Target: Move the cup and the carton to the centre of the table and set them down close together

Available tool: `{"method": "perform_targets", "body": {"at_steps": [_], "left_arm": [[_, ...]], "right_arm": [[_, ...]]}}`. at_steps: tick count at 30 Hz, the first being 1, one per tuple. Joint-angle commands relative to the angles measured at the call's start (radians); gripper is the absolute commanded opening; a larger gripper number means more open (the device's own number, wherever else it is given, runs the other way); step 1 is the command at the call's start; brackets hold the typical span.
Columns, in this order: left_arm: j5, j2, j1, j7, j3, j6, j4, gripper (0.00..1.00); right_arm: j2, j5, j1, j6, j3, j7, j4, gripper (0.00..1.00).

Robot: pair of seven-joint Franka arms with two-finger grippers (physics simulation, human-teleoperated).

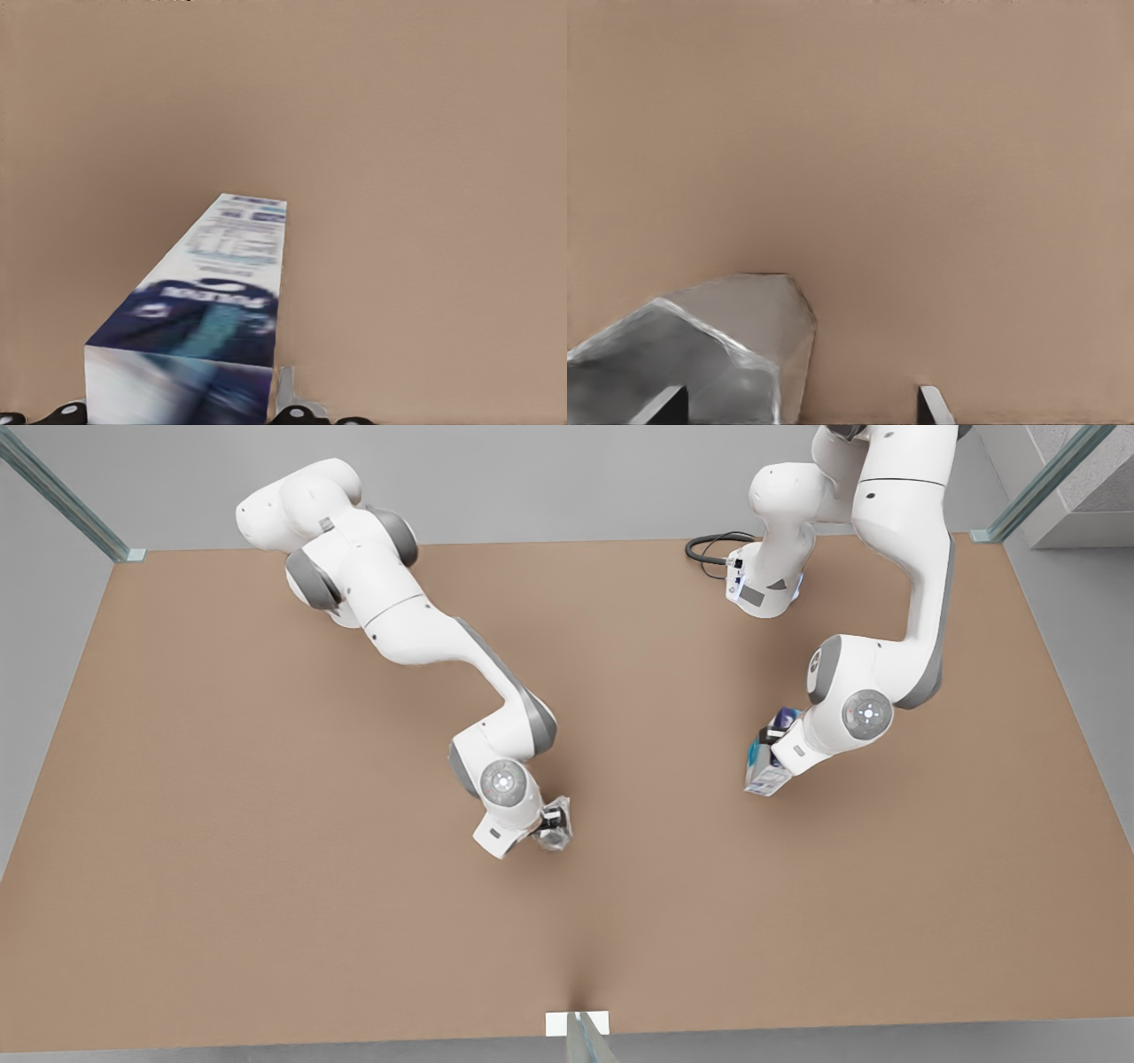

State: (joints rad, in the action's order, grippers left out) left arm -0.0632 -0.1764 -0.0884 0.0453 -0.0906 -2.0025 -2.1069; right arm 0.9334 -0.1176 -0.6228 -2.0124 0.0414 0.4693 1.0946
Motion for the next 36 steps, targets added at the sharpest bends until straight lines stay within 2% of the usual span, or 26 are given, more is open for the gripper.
{"method": "perform_targets", "body": {"at_steps": [1, 4, 6, 7, 8, 9, 10, 11, 19, 23, 26, 29, 32, 36], "left_arm": [[0.071, 0.0, 0.001, -0.007, 0.002, 0.001, 0.001, 0.62], [0.071, 0.001, 0.001, -0.002, 0.002, 0.007, 0.001, 0.62], [0.077, 0.005, 0.001, 0.022, 0.003, 0.011, 0.001, 0.62], [0.117, 0.005, 0.001, 0.042, 0.003, 0.011, 0.002, 0.62], [0.117, 0.005, 0.001, 0.059, 0.003, 0.011, 0.004, 0.62], [0.12, 0.005, 0.001, 0.068, 0.003, 0.011, 0.005, 0.62], [0.12, 0.005, 0.001, 0.073, 0.003, 0.011, 0.005, 0.62], [0.141, 0.005, 0.001, 0.074, 0.003, 0.011, 0.007, 0.62], [0.207, 0.009, -0.001, 0.298, 0.003, 0.011, 0.045, 0.62], [0.267, -0.008, -0.076, 0.737, 0.002, 0.01, 0.174, 0.62], [0.267, -0.075, -0.096, 1.012, -0.113, 0.004, 0.263, 0.62], [0.258, -0.129, -0.097, 1.12, -0.212, -0.001, 0.338, 0.62], [0.135, -0.222, -0.099, 1.36, -0.324, -0.001, 0.455, 0.62], [0.066, -0.304, -0.166, 1.498, -0.365, -0.001, 0.539, 0.62]], "right_arm": [[-0.01, 0.001, 0.0, 0.009, 0.0, 0.0, 0.001, 1.0], [-0.125, -0.001, 0.031, 0.167, -0.012, 0.0, -0.001, 1.0], [-0.36, 0.001, 0.15, 0.362, -0.012, 0.0, 0.002, 1.0], [-0.542, 0.016, 0.291, 0.504, -0.012, -0.001, 0.056, 1.0], [-0.648, 0.061, 0.4, 0.523, -0.012, -0.044, 0.116, 1.0], [-0.767, 0.134, 0.538, 0.534, -0.015, -0.227, 0.215, 1.0], [-0.861, 0.128, 0.745, 0.543, -0.153, -0.241, 0.343, 1.0], [-0.858, 0.131, 0.827, 0.547, -0.222, -0.247, 0.341, 1.0], [-0.857, 0.125, 0.85, 0.511, -0.219, -0.337, 0.314, 1.0], [-0.855, 0.124, 0.856, 0.518, -0.219, -0.334, 0.312, 1.0], [-0.851, 0.111, 0.856, 0.517, -0.221, -0.337, 0.312, 1.0], [-0.849, 0.09, 0.858, 0.517, -0.221, -0.334, 0.312, 1.0], [-0.851, 0.075, 0.876, 0.524, -0.224, -0.337, 0.314, 1.0], [-0.849, 0.047, 0.888, 0.524, -0.222, -0.337, 0.315, 1.0]]}}
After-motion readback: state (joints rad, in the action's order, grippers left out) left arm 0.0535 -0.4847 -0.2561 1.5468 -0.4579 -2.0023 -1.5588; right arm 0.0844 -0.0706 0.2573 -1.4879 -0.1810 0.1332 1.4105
